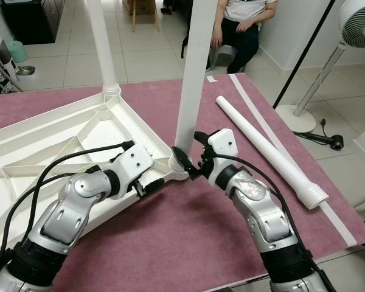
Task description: Building children table
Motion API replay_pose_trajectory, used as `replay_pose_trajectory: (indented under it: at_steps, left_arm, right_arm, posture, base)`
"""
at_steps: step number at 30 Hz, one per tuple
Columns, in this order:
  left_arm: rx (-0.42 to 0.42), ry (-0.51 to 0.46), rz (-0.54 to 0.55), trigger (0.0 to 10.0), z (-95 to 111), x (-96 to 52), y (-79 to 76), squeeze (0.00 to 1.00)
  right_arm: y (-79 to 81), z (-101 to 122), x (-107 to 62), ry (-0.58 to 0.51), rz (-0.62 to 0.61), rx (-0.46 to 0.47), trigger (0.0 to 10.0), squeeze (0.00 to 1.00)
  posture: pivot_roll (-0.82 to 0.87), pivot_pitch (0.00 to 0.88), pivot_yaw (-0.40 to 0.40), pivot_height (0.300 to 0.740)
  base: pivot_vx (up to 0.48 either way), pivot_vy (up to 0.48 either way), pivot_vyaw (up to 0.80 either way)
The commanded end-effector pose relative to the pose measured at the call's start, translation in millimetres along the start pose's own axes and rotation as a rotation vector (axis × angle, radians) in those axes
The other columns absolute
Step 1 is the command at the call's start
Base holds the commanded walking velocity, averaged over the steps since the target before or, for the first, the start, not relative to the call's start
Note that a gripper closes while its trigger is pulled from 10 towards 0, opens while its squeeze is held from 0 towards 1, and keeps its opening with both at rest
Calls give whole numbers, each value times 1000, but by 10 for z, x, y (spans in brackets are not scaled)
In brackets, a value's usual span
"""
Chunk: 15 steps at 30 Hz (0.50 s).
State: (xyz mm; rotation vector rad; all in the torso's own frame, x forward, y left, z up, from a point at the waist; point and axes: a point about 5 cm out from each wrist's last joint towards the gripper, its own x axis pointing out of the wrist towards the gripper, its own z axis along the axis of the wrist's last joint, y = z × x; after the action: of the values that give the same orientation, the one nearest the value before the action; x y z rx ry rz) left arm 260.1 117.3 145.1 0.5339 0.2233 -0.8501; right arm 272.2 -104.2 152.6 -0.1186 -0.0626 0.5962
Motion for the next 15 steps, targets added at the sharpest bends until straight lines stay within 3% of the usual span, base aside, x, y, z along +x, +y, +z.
replay_pose_trajectory:
  at_steps: [1,4,8,9,15]
  left_arm:
    - [-25,-27,53,10000,-5,-92,35,0]
    - [-72,-116,116,10000,23,-220,35,0]
    - [-72,-134,142,10000,14,-263,51,0]
    - [-80,-142,161,10000,6,-286,66,0]
    - [-80,-142,161,10000,6,-286,66,0]
  right_arm:
    - [46,-31,-118,14,59,14,10000,0]
    - [129,-67,-384,43,162,25,10000,0]
    - [61,-110,-456,66,127,16,10000,0]
    - [0,-148,-491,84,90,3,10000,0]
    - [0,-148,-491,84,90,3,10000,0]
  posture:
    - [34,0,0,740]
    - [26,0,0,740]
    - [14,0,0,740]
    - [13,0,95,740]
    - [13,0,95,740]
  base:
    - [0,0,0]
    - [0,0,0]
    - [0,0,0]
    - [0,0,0]
    - [0,0,0]
